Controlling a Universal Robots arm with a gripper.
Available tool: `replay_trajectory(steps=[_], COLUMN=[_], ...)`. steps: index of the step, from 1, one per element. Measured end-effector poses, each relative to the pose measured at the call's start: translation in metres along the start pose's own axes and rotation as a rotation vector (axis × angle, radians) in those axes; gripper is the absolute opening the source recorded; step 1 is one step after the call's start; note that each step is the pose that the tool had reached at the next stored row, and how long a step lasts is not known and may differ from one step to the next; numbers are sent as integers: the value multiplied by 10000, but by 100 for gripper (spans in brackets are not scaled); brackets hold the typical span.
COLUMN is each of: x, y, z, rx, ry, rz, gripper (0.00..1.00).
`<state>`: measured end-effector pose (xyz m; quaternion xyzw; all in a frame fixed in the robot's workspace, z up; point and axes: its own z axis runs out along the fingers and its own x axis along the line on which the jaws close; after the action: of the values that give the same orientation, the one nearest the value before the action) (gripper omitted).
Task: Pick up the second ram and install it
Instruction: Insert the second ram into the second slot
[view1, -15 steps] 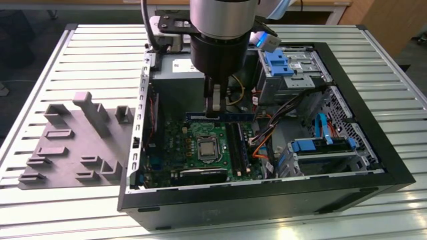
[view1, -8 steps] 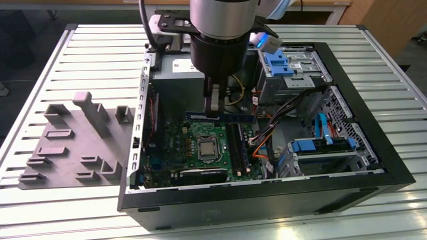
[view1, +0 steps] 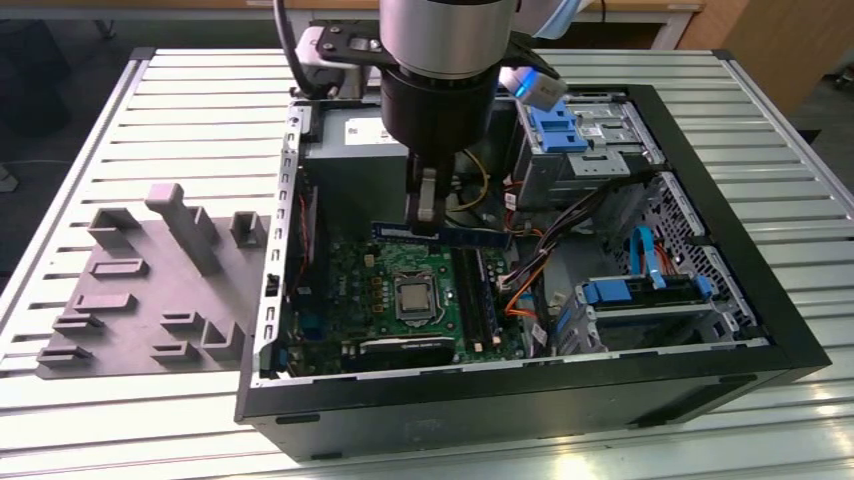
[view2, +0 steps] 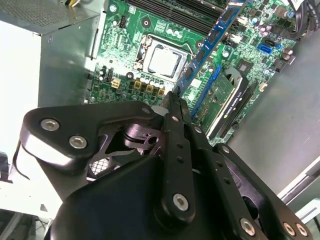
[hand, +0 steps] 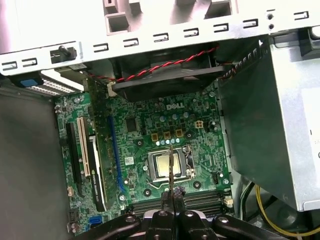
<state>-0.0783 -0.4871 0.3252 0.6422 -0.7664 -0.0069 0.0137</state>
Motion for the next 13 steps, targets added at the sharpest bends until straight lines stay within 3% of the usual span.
replay_trajectory(steps=[13], x=[0], y=[0], z=[0], rx=[-7], ry=[-18], rz=[643], gripper=[11])
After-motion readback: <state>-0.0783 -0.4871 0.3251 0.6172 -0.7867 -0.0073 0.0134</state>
